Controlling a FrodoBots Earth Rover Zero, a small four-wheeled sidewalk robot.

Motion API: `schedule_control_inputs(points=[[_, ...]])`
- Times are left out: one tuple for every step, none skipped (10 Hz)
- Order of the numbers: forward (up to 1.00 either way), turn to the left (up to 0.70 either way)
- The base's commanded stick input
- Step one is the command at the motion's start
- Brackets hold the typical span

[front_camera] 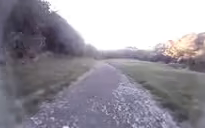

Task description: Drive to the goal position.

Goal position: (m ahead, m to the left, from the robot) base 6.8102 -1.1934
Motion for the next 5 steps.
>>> schedule_control_inputs(points=[[1.0,0.04],[1.0,0.37],[1.0,0.37],[1.0,0.0],[1.0,0.0]])
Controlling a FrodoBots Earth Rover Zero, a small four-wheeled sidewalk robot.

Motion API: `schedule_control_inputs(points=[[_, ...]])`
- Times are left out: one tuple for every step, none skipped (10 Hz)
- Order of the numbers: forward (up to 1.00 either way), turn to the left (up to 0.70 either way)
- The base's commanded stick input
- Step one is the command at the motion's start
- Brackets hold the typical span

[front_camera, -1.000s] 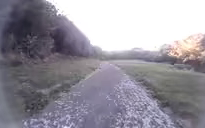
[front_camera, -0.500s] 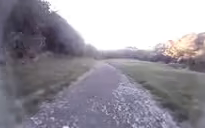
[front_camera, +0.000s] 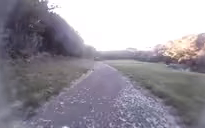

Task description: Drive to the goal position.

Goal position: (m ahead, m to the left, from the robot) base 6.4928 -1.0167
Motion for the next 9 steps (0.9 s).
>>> schedule_control_inputs(points=[[1.0,0.0],[1.0,0.0],[1.0,0.0],[1.0,0.0],[1.0,0.0],[1.0,0.0],[1.0,0.0],[1.0,0.0],[1.0,0.0]])
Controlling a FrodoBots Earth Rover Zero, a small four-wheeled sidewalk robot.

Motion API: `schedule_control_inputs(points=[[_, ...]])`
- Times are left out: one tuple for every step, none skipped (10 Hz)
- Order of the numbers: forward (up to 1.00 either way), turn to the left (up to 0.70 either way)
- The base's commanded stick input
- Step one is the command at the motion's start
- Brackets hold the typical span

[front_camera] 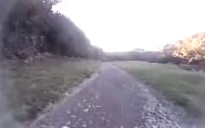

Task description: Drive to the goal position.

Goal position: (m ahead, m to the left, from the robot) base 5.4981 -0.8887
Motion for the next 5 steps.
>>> schedule_control_inputs(points=[[1.0,0.0],[1.0,0.0],[1.0,0.0],[1.0,0.0],[1.0,0.0]])
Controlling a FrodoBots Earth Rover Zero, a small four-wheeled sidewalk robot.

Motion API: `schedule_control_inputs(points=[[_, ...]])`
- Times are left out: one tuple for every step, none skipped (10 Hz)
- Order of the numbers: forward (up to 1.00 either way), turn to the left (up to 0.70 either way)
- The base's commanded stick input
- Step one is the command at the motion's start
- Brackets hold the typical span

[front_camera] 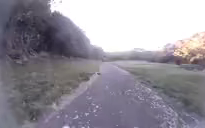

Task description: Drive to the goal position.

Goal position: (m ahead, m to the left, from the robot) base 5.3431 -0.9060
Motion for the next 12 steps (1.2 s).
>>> schedule_control_inputs(points=[[1.0,0.0],[1.0,0.0],[1.0,0.0],[1.0,0.0],[1.0,0.0],[1.0,0.0],[1.0,0.0],[1.0,0.0],[1.0,0.0],[1.0,0.0],[1.0,0.0],[1.0,0.0]])
